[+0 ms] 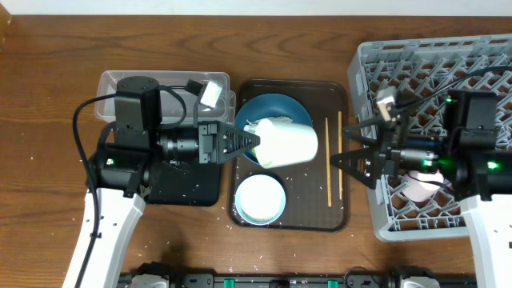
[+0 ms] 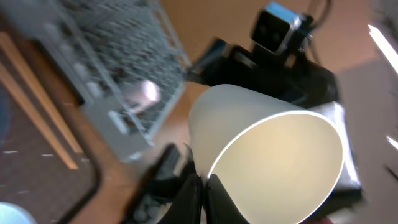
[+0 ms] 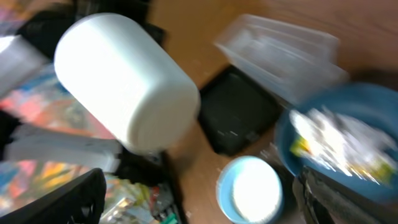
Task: Sort waste into correct bins and load items into the dishwasher rack
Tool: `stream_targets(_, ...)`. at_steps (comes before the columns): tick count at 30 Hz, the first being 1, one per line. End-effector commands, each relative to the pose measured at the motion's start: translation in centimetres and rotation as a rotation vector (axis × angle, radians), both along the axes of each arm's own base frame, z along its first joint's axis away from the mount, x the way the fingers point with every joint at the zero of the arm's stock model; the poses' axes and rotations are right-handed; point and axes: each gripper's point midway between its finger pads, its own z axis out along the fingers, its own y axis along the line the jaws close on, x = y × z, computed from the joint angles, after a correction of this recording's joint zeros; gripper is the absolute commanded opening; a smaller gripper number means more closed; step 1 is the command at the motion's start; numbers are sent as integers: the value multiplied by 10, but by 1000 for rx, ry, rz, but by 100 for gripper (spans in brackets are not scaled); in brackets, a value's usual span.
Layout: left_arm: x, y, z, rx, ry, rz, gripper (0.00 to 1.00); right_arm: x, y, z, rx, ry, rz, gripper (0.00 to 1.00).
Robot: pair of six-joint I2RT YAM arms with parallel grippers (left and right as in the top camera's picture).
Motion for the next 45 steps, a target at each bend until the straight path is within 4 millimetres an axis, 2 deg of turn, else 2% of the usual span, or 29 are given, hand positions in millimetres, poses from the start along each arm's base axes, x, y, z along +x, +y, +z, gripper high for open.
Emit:
stream_targets(1, -22, -1, 21, -101, 9, -133, 6, -22, 23, 23, 117, -41, 159, 93)
stream_targets(7, -22, -1, 21, -101, 10, -133, 6, -23, 44, 39, 143, -93, 228, 93)
stream_targets(11, -22, -1, 21, -101, 10, -133, 6, -31, 60, 47, 159, -119, 288, 88)
stream_targets(15, -22, -1, 21, -101, 10, -133, 6, -41, 73, 45, 145, -133, 329, 73)
stream_targets(19, -22, -1, 21, -100, 10, -132, 6, -46, 79, 44, 143, -132, 354, 72)
stream_targets(22, -22, -1, 21, -100, 9, -132, 6, -46, 79, 44, 143, -131, 354, 68)
stream_targets(23, -22, -1, 21, -100, 9, -132, 6, -46, 79, 44, 143, -130, 354, 69)
stream_targets(25, -22, -1, 21, -100, 8, -131, 6, -48, 79, 43, 142, -122, 357, 80)
stream_targets(26, -22, -1, 21, -101, 6, -132, 6, -48, 79, 43, 141, -118, 357, 80)
stream_targets(33, -21, -1, 21, -99, -3, -129, 6, -49, 79, 43, 142, -112, 361, 52)
stream_targets(35, -19, -1, 21, -94, -4, -122, 17, -46, 79, 42, 134, -114, 346, 52)
stream_targets(36, -18, -1, 20, -90, -4, -116, 37, -42, 77, 40, 122, -115, 322, 51)
stream_targets(39, -17, -1, 19, -86, -5, -111, 72, -18, 61, 31, 49, -78, 158, 51)
stream_targets(40, -17, -1, 19, -86, -5, -111, 76, -7, 51, 26, 13, -62, 76, 51)
stream_targets(42, -17, -1, 19, -86, -5, -111, 81, 18, 18, 11, -91, -4, -155, 52)
stream_targets(44, -17, -1, 19, -85, -5, -110, 82, 38, -29, -7, -208, 93, -431, 52)
stream_targets(45, -17, -1, 19, -84, -5, -108, 83, 44, -60, -17, -273, 151, -590, 51)
